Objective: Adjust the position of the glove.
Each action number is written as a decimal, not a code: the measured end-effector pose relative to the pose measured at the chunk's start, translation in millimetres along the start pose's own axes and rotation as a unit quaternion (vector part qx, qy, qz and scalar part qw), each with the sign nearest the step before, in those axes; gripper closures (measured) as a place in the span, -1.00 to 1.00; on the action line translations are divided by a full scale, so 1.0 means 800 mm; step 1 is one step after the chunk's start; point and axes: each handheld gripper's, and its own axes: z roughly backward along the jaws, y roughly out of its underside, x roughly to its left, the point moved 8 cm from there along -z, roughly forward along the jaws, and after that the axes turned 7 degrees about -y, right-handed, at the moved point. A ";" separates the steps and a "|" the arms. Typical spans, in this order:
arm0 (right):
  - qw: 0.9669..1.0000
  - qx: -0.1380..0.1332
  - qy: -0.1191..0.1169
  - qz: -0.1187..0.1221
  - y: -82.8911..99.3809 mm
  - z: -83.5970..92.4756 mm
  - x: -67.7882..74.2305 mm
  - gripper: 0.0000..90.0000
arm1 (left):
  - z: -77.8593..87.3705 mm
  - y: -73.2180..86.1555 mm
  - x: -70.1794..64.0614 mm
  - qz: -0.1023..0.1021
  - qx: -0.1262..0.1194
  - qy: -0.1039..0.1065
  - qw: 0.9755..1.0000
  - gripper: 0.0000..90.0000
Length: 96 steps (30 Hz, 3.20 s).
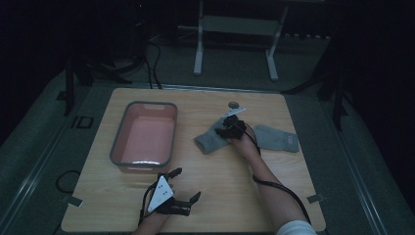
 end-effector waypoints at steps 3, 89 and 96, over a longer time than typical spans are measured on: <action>0.999 -0.004 -0.029 -0.013 -0.002 0.003 0.001 0.66 | 0.000 0.000 0.000 0.002 0.001 0.000 1.000 -0.97; 0.951 0.052 -0.223 0.209 0.077 0.075 0.092 1.00 | 0.000 0.000 0.002 0.005 0.001 -0.003 1.000 -0.97; 0.954 0.047 -0.226 0.192 0.072 0.069 0.092 1.00 | 0.000 0.000 0.001 0.004 -0.001 -0.003 1.000 -0.97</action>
